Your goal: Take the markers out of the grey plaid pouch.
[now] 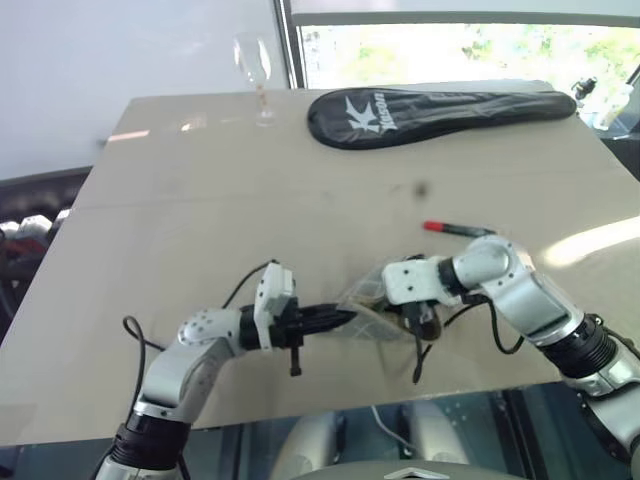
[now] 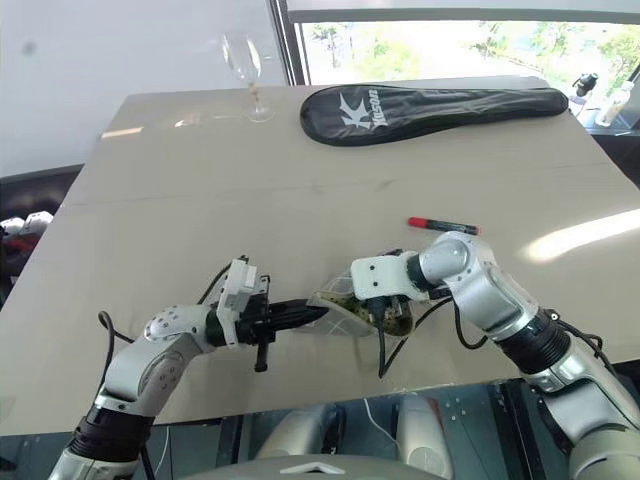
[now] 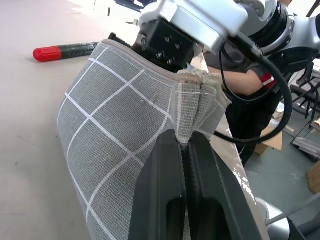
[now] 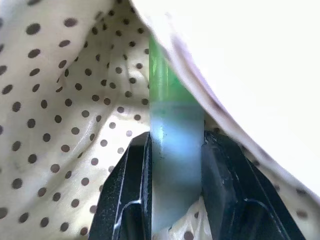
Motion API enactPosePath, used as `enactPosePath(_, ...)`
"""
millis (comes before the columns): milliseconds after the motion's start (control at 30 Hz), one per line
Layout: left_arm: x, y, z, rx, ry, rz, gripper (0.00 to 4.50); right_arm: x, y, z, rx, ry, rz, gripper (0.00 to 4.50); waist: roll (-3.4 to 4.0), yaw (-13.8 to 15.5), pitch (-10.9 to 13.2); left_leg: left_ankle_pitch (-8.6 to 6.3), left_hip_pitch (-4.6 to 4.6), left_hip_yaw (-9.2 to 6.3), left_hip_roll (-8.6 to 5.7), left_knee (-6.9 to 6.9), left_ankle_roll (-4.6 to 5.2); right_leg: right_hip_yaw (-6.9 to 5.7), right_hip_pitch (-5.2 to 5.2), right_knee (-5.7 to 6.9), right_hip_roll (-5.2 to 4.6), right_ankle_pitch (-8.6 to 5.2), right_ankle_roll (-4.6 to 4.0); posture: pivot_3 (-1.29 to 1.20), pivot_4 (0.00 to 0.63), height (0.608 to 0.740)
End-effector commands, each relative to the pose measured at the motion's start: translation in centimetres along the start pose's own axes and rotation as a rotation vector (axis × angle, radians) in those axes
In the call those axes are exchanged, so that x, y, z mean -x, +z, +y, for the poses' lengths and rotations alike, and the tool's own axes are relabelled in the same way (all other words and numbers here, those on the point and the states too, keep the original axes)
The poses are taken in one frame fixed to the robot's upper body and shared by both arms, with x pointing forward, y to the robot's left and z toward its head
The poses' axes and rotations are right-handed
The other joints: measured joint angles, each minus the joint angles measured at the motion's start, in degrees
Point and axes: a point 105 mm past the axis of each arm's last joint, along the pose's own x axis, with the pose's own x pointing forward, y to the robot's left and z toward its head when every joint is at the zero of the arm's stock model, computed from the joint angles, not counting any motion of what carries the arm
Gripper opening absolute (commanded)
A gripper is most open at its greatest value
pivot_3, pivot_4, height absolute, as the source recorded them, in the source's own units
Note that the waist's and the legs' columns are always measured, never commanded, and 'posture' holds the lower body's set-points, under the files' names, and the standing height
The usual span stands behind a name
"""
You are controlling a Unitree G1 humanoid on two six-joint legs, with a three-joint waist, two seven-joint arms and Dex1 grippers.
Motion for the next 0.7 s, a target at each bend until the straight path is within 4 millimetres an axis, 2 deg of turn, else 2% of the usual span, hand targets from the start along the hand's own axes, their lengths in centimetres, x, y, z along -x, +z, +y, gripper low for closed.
enactPosePath(33,1.0,0.8,0.2,-0.054,0.033,0.005,0.0,2.4,0.4,-0.8,-0.037,-0.08,-0.032,0.84,0.01,0.09,0.01,0.0,0.0,0.0,0.0,0.0,0.0,0.0,0.0,0.0,0.0,0.0,0.0,0.0,0.15,0.74)
enactPosePath(200,1.6,1.1,1.0,-0.103,0.064,0.025,0.0,3.8,1.0,0.2,-0.066,-0.032,-0.086,0.84,0.06,0.21,0.05,0.0,-0.01,-0.01,0.0,-0.02,0.0,0.02,0.0,-0.01,-0.01,0.0,0.0,0.0,0.15,0.74)
enactPosePath(500,1.0,1.9,1.4,-0.181,0.056,0.032,0.0,4.7,2.8,2.2,-0.067,0.096,-0.178,0.84,0.06,0.4,0.08,0.0,-0.05,-0.01,0.0,-0.04,0.01,0.03,-0.01,-0.07,-0.03,0.0,0.0,0.0,0.15,0.74)
enactPosePath(700,0.9,0.9,0.4,-0.188,0.018,0.07,0.0,5.5,4.3,0.9,-0.123,0.04,-0.283,0.84,0.05,0.39,0.09,0.0,-0.05,-0.01,0.0,-0.04,0.01,0.08,-0.01,-0.06,-0.04,0.0,0.0,0.0,0.15,0.74)
